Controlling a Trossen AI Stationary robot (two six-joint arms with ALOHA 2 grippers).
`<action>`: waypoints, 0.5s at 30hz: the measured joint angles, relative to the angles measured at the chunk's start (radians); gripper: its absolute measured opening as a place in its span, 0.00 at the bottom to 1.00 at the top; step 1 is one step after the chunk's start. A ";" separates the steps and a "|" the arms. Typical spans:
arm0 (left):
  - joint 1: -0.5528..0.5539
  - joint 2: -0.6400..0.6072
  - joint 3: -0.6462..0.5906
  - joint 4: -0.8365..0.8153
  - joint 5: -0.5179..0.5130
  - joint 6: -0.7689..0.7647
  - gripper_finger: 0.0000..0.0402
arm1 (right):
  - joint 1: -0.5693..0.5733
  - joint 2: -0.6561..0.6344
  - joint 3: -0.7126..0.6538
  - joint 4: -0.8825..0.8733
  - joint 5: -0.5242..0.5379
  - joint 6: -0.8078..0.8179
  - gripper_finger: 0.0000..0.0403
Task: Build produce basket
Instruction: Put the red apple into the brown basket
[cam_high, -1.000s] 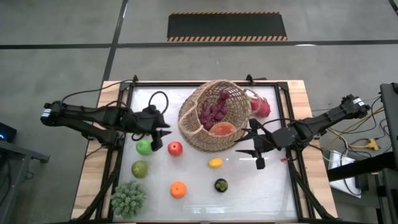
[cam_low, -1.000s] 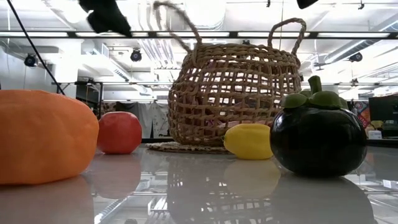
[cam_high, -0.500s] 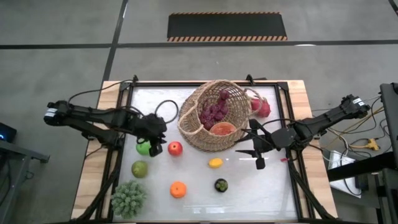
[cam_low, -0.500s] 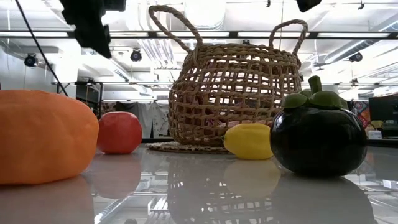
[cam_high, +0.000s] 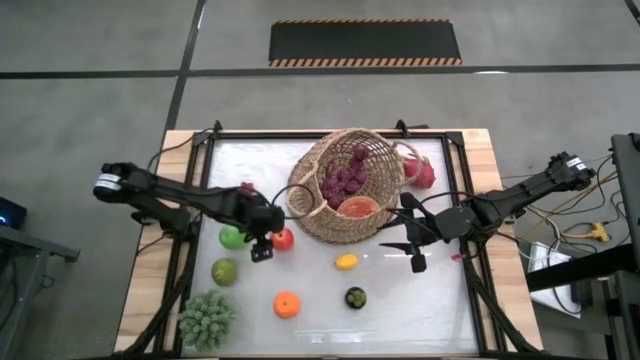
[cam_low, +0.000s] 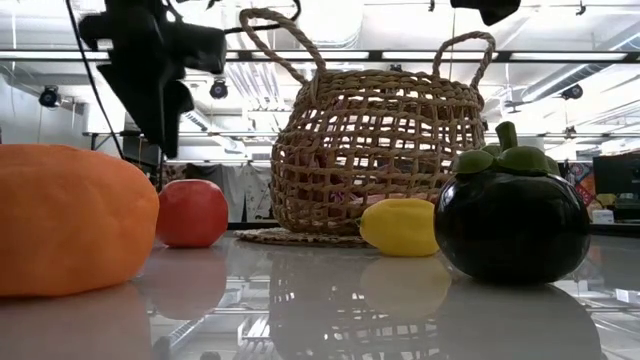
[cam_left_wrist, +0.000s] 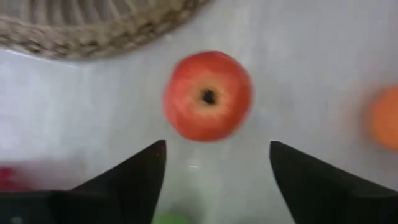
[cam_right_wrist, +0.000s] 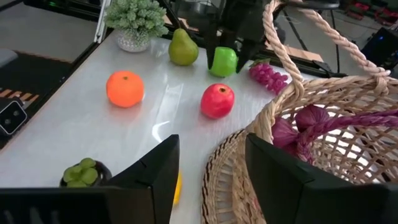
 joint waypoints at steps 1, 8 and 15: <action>-0.006 0.012 0.000 0.000 -0.020 0.014 0.71 | 0.000 0.000 0.000 0.000 0.000 0.001 0.43; -0.049 0.065 0.000 0.041 -0.083 0.088 0.80 | 0.000 0.000 0.000 0.000 0.000 0.002 0.43; -0.053 0.102 -0.020 0.094 -0.112 0.086 0.80 | 0.000 0.000 0.000 0.001 0.000 0.012 0.43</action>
